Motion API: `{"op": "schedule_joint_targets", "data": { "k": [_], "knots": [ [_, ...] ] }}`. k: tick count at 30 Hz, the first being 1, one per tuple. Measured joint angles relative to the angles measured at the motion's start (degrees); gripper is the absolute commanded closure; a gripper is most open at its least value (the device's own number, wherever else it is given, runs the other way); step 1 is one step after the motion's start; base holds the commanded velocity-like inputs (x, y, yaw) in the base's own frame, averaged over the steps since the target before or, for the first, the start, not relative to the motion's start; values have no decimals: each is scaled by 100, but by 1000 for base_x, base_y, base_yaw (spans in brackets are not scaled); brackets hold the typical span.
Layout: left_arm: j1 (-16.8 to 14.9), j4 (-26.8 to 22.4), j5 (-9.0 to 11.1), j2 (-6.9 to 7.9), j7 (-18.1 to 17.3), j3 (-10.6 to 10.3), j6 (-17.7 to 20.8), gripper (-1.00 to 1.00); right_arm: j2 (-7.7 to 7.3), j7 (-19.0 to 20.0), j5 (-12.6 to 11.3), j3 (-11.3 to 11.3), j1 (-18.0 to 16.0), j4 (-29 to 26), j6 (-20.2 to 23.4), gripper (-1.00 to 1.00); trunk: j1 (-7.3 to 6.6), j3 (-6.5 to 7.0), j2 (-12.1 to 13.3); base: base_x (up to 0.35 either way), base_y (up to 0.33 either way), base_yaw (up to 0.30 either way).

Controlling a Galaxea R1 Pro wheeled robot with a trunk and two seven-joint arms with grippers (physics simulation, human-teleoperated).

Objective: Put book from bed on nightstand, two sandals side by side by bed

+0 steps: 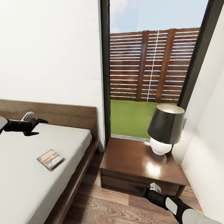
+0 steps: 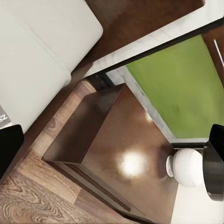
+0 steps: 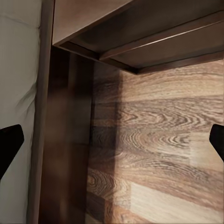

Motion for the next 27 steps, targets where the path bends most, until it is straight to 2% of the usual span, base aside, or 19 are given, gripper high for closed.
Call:
{"op": "schedule_joint_targets", "data": {
  "k": [23,27],
  "knots": [
    [9,2,-8,16,0,0,2,-100,14,8,10,5,0,0,4,-100,1,0,0,114,0,0],
    [9,4,-14,66,0,-2,3,-100,16,9,12,7,0,0,7,-100,1,0,0,24,0,0]
  ]
}}
